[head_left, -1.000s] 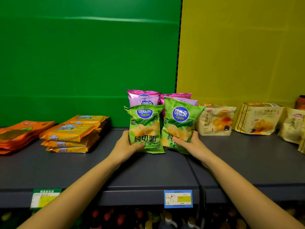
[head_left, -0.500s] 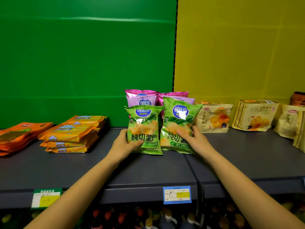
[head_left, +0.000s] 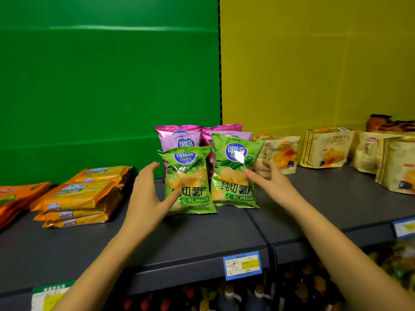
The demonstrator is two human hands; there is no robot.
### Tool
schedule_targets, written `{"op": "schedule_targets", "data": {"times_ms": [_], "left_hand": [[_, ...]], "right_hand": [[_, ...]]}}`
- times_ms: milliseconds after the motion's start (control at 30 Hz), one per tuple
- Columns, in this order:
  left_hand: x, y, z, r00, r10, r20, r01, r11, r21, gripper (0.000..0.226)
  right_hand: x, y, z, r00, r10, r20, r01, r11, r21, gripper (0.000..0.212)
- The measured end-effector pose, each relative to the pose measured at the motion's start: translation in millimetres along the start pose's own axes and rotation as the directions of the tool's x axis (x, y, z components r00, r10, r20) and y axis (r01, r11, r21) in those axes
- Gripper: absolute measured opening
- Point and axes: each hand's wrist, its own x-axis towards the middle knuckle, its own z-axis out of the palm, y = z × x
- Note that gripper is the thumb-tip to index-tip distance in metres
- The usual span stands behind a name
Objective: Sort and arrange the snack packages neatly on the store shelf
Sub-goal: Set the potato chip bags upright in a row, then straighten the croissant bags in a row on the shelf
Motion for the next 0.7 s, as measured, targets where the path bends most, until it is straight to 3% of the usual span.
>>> {"op": "schedule_targets", "data": {"times_ms": [100,200,367,600,700], "left_hand": [[5,18,-7,0.973,0.225,-0.051,-0.217,0.968,0.124,0.051],[9,47,-2,0.951,0.306,-0.034,-0.299,0.944,0.138,0.039],[17,99,39,0.892,0.428,0.146,-0.438,0.897,0.052,0.029],[20,171,141,0.813,0.509,0.283,-0.519,0.854,-0.045,0.039],[22,202,190,0.82,0.478,0.314,-0.488,0.871,-0.053,0.045]], "right_hand": [[-13,0,-22,0.994,-0.077,-0.078,0.069,0.992,-0.106,0.057],[-26,3,-56,0.983,-0.126,-0.131,0.094,0.97,-0.226,0.041],[-46,24,-131,0.958,-0.156,-0.243,0.042,0.908,-0.416,0.028],[-53,79,-262,0.895,-0.099,-0.435,-0.105,0.901,-0.42,0.024],[-48,101,-318,0.839,-0.126,-0.529,-0.156,0.875,-0.457,0.046]]}}
